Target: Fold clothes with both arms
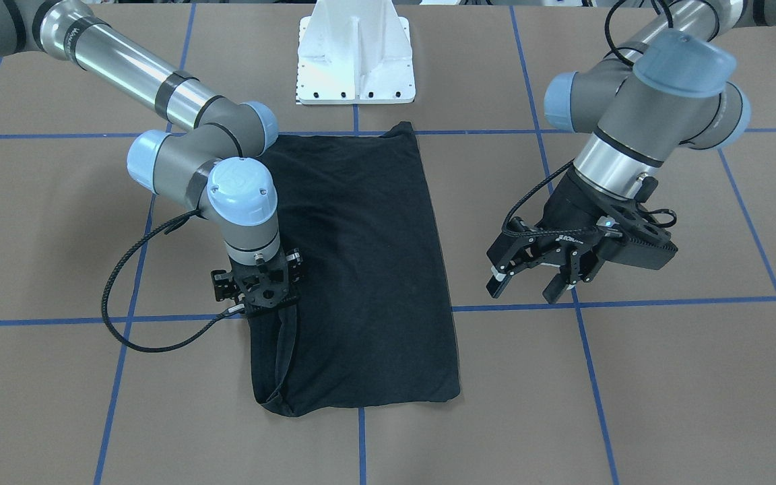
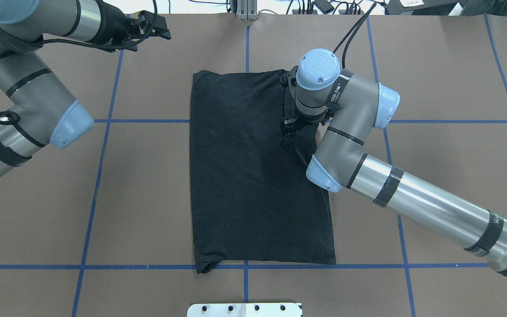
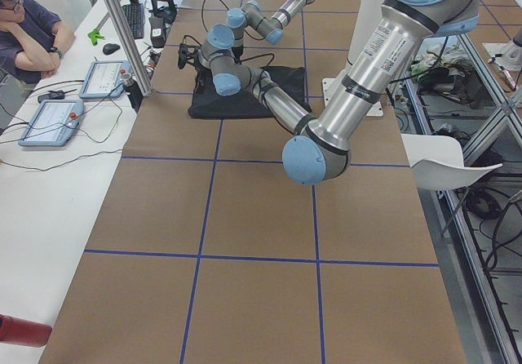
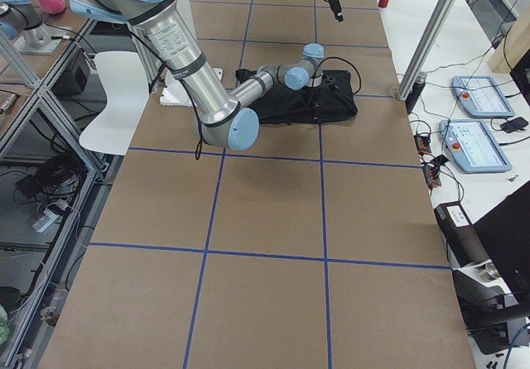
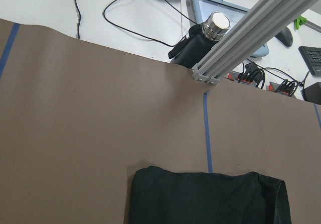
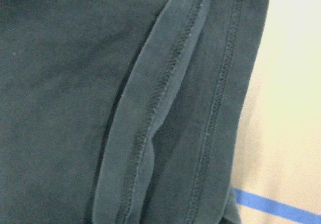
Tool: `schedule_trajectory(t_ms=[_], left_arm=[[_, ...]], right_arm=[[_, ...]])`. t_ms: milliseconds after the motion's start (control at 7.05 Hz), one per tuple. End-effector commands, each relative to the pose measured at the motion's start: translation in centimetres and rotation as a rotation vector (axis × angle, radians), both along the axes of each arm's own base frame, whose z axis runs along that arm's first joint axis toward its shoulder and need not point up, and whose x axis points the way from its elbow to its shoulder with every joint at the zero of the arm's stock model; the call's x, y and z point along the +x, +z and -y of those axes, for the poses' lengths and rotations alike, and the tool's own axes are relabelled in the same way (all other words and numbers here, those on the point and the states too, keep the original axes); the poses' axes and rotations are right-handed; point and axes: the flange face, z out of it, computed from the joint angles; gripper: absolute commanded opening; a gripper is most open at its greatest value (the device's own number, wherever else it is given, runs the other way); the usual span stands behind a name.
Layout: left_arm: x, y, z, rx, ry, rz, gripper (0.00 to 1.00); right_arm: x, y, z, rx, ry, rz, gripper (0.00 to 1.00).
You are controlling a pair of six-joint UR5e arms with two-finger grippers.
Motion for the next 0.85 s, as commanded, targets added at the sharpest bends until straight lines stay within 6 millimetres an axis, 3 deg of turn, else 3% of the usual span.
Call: schedule_trajectory(t_ms=[0, 284, 567, 709], left_arm=[[0.1, -0.2, 0.0, 0.002, 0.001, -0.001, 1.00], [0.2, -0.2, 0.0, 0.000, 0.002, -0.001, 1.00], [0.1, -0.2, 0.0, 0.000, 0.001, -0.001, 1.00], [0.1, -0.2, 0.0, 0.001, 0.001, -0.001, 1.00]], right_arm=[[1.4, 0.8, 1.0, 0.004, -0.003, -0.012, 1.00], [2.8, 2.1, 1.4, -0.011, -0.010, -0.019, 1.00], [6.4, 6.0, 2.5, -0.015, -0.042, -0.040, 1.00], [8.2, 6.7, 3.0, -0.020, -0.044, -0.034, 1.00]])
